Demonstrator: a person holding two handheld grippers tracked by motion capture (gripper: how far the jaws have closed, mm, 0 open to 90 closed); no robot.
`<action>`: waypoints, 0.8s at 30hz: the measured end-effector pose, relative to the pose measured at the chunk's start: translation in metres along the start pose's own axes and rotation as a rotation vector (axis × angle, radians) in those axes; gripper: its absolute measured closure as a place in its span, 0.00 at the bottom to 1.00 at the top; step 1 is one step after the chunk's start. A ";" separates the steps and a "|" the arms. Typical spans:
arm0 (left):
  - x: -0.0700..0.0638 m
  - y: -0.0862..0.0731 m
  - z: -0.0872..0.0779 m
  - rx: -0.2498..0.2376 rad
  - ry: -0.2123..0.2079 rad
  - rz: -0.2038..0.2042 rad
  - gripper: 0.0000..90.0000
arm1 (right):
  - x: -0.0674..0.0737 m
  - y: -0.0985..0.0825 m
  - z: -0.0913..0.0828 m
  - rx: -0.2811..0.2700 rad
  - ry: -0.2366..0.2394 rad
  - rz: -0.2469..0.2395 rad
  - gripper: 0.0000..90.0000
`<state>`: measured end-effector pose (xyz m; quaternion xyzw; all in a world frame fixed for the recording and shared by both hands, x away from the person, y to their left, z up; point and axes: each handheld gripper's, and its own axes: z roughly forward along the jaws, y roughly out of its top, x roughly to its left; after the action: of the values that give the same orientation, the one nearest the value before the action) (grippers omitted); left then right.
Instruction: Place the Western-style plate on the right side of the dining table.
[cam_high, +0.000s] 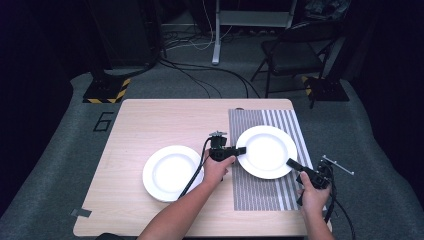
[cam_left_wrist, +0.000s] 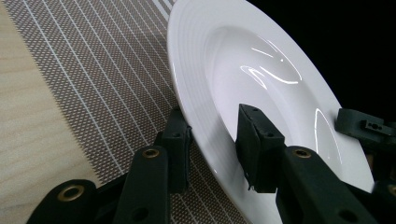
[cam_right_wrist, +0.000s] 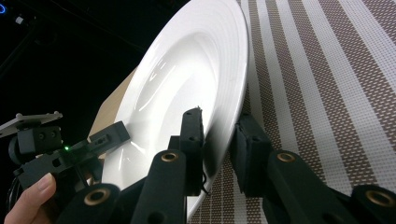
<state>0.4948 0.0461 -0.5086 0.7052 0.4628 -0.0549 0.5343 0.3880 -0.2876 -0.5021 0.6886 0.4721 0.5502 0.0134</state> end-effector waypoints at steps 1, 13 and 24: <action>0.001 -0.001 0.001 0.002 0.001 0.001 0.73 | -0.001 0.000 0.001 0.002 -0.001 -0.001 0.84; 0.005 -0.006 0.014 0.018 0.006 -0.012 0.73 | -0.013 0.002 0.007 0.018 -0.030 -0.004 0.83; 0.002 -0.010 0.021 0.039 0.004 -0.003 0.73 | -0.022 0.001 0.005 0.023 -0.058 -0.003 0.82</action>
<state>0.4976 0.0304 -0.5257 0.7149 0.4638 -0.0629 0.5195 0.3930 -0.3004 -0.5198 0.7039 0.4787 0.5244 0.0199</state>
